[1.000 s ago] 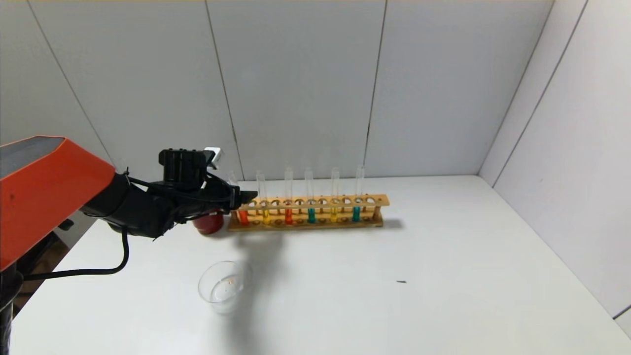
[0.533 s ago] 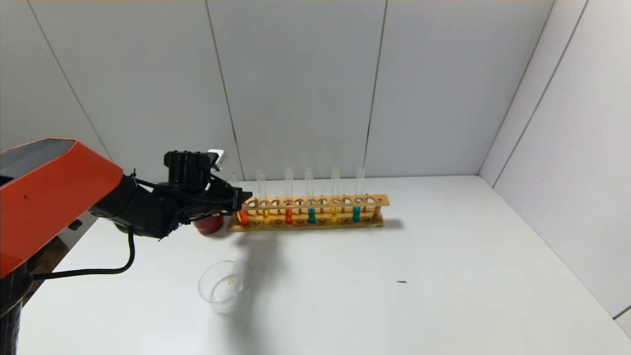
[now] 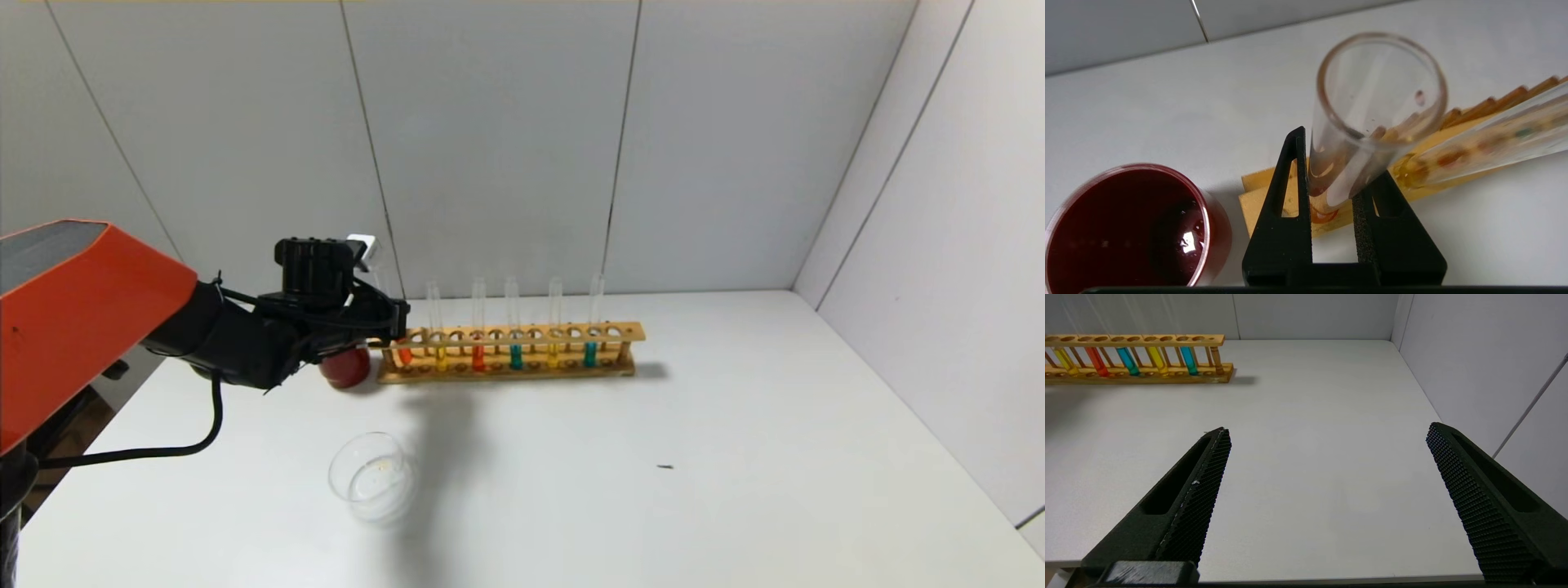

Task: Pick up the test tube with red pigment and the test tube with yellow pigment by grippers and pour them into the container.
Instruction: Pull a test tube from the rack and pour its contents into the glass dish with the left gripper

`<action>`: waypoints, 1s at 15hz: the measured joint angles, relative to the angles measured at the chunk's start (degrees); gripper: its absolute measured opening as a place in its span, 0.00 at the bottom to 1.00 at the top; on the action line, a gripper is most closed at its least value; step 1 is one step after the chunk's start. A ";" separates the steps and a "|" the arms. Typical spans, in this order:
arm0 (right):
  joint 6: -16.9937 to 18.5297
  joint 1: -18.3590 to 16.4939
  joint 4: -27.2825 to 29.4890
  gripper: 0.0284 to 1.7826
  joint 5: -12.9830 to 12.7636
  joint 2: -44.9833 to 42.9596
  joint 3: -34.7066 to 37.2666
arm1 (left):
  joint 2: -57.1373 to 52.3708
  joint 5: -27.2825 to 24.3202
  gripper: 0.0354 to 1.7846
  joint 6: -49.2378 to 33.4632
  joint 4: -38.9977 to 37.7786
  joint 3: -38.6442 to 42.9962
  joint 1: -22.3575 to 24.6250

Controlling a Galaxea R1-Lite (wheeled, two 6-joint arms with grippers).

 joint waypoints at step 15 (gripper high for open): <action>0.00 0.00 -0.02 0.98 -0.02 0.00 0.00 | -25.42 -0.76 0.17 19.26 10.53 7.28 2.08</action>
